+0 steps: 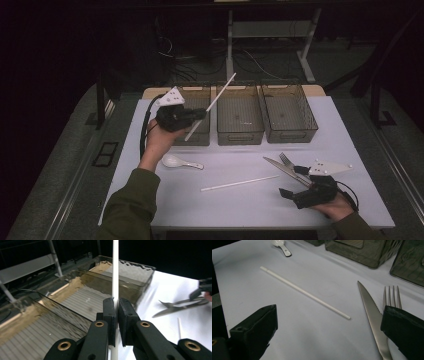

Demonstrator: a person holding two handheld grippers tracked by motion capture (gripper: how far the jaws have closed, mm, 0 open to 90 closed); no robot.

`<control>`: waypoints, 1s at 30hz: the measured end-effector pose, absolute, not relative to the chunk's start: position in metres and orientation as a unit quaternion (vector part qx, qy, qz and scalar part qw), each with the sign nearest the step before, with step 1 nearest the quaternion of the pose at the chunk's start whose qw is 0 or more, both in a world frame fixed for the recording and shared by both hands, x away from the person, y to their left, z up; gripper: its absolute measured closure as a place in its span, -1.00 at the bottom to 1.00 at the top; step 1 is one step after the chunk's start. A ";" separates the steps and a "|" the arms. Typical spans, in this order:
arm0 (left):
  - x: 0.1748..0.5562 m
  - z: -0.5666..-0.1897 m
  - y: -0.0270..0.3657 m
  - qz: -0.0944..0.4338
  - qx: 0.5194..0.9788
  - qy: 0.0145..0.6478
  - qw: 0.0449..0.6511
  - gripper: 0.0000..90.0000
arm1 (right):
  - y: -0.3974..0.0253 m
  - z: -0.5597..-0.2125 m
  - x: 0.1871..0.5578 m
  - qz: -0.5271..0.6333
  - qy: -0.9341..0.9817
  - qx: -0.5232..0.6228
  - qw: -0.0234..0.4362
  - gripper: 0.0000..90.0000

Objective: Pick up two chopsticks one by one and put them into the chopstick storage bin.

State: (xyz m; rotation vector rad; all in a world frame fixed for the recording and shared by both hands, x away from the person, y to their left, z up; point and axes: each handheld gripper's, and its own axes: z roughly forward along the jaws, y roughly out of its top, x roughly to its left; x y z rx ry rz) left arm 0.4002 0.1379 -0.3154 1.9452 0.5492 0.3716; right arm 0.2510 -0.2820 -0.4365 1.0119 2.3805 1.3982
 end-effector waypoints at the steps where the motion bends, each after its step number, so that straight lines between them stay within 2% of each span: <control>1: 0.404 -0.314 0.138 0.158 0.811 0.231 0.514 0.87 | -0.282 -0.436 0.251 0.473 0.805 0.342 0.100 -0.98; 15: 0.448 -0.322 0.147 0.182 0.808 0.288 0.481 0.87 | -0.283 -0.435 0.250 0.478 0.803 0.342 0.099 -0.98; 30: 0.463 -0.343 0.163 0.192 0.818 0.327 0.432 0.87 | -0.283 -0.435 0.250 0.479 0.803 0.340 0.097 -0.98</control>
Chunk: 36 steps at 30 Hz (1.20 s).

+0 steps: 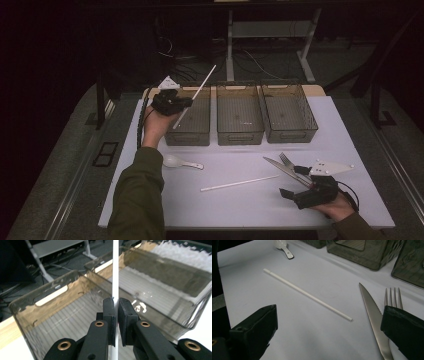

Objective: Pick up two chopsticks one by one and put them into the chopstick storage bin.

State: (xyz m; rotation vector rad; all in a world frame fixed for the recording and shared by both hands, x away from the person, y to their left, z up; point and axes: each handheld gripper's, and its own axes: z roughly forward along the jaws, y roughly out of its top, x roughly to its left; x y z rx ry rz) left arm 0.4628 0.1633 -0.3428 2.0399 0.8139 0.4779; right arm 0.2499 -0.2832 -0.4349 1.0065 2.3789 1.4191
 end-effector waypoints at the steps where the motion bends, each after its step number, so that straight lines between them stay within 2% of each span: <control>1: 0.463 -0.344 0.164 0.192 0.819 0.330 0.428 0.87 | -0.283 -0.435 0.250 0.479 0.803 0.340 0.097 -0.98; 15: 0.466 -0.371 0.173 0.185 0.828 0.373 0.376 0.87 | -0.283 -0.435 0.250 0.479 0.804 0.339 0.096 -0.98; 36: 0.469 -0.391 0.174 0.175 0.829 0.402 0.346 0.86 | -0.283 -0.435 0.249 0.480 0.804 0.338 0.096 -0.98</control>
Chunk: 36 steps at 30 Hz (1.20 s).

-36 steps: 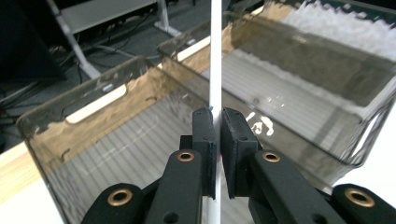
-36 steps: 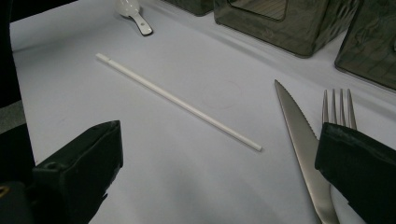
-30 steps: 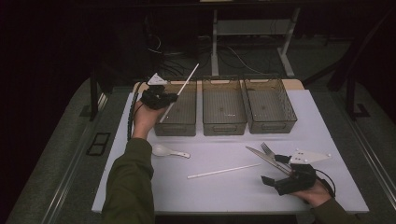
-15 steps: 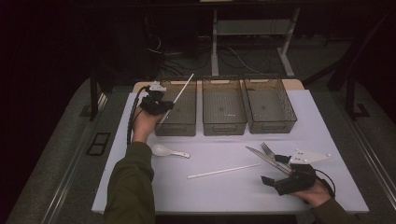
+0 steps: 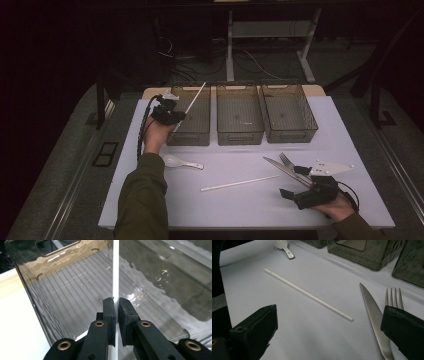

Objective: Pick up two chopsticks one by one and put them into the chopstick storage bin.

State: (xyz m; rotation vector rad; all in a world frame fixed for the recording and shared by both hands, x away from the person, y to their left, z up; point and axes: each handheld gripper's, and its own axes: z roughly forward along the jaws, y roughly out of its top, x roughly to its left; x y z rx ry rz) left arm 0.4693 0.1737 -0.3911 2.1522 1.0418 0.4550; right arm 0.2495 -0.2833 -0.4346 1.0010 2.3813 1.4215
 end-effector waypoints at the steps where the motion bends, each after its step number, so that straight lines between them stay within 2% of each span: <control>1: 0.470 -0.392 0.174 0.176 0.830 0.401 0.345 0.86 | -0.283 -0.435 0.249 0.480 0.804 0.338 0.096 -0.98; 8: 0.469 -0.393 0.172 0.182 0.828 0.401 0.348 0.80 | -0.283 -0.435 0.249 0.479 0.805 0.336 0.095 -0.98; 15: 0.466 -0.385 0.168 0.191 0.822 0.393 0.365 0.60 | -0.283 -0.435 0.249 0.480 0.804 0.336 0.096 -0.98; 22: 0.455 -0.368 0.168 0.158 0.815 0.378 0.410 0.29 | -0.283 -0.435 0.249 0.480 0.805 0.336 0.095 -0.98; 29: 0.436 -0.349 0.164 0.139 0.816 0.346 0.442 0.03 | -0.283 -0.435 0.249 0.479 0.805 0.336 0.096 -0.98; 36: 0.410 -0.335 0.148 0.125 0.830 0.291 0.459 -0.10 | -0.283 -0.435 0.249 0.479 0.805 0.337 0.097 -0.98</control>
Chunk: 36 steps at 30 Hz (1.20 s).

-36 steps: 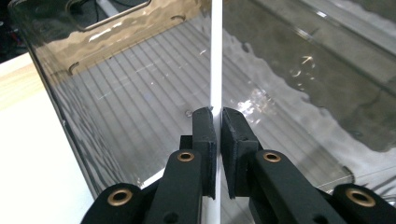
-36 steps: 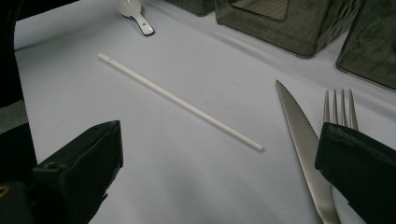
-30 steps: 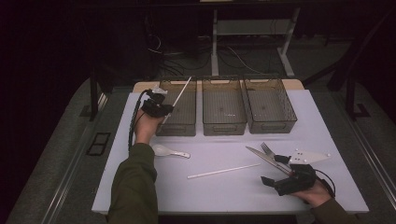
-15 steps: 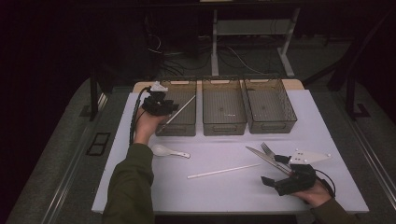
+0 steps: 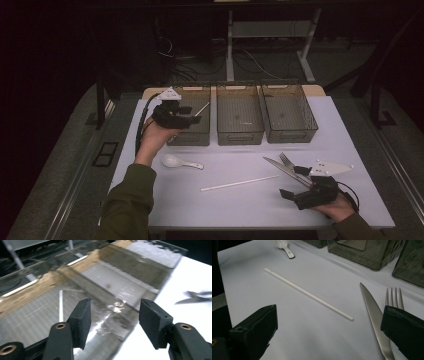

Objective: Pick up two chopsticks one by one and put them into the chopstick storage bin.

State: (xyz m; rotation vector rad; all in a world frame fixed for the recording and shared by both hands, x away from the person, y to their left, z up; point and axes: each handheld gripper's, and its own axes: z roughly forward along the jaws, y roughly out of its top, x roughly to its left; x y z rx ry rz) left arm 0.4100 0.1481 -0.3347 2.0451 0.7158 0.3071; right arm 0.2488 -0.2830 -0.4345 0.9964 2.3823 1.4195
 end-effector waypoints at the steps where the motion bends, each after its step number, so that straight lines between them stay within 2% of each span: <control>1: 0.407 -0.334 0.146 0.123 0.832 0.286 0.459 -0.12 | -0.283 -0.434 0.249 0.479 0.805 0.337 0.097 -0.98; 17: 0.352 -0.345 0.110 0.100 0.848 0.219 0.472 -0.32 | -0.283 -0.434 0.248 0.480 0.804 0.338 0.099 -0.98; 36: 0.307 -0.379 0.083 0.088 0.852 0.190 0.479 -0.35 | -0.283 -0.434 0.248 0.482 0.803 0.337 0.099 -0.98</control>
